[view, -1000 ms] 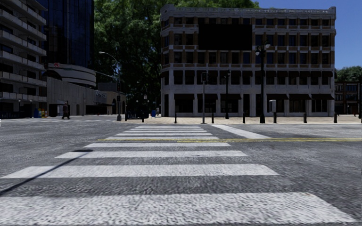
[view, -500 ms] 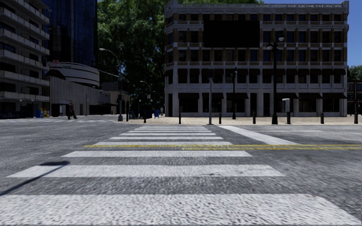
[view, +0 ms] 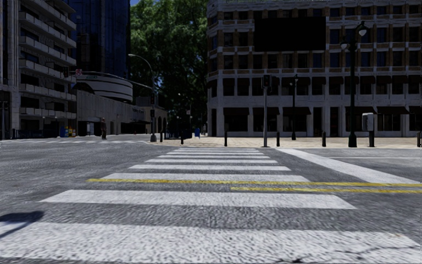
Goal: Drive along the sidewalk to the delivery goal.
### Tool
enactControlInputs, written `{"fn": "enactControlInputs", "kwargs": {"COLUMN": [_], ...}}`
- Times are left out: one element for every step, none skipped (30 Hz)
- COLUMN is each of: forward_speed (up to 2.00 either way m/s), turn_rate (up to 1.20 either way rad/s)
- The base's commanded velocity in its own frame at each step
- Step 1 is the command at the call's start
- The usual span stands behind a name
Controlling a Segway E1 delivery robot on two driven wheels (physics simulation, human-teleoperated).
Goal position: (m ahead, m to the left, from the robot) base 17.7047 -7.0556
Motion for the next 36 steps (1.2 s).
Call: {"fn": "enactControlInputs", "kwargs": {"forward_speed": [2.00,2.00,2.00,2.00,2.00,2.00,2.00,2.00,2.00,2.00,2.00,2.00,2.00,2.00,2.00,2.00,2.00,2.00,2.00,2.00,2.00,2.00,2.00,2.00,2.00,2.00,2.00,2.00,2.00,2.00,2.00,2.00,2.00,2.00,2.00,2.00], "turn_rate": [0.14,0.14,0.00,0.00,0.00,0.00,0.00,0.00,0.00,0.00,0.00,0.00,0.00,0.00,0.00,0.00,0.00,0.00,0.00,0.00,0.00,0.00,0.00,0.00,0.00,0.00,0.00,0.00,0.00,0.00,0.00,0.00,0.00,0.00,0.00,0.00]}}
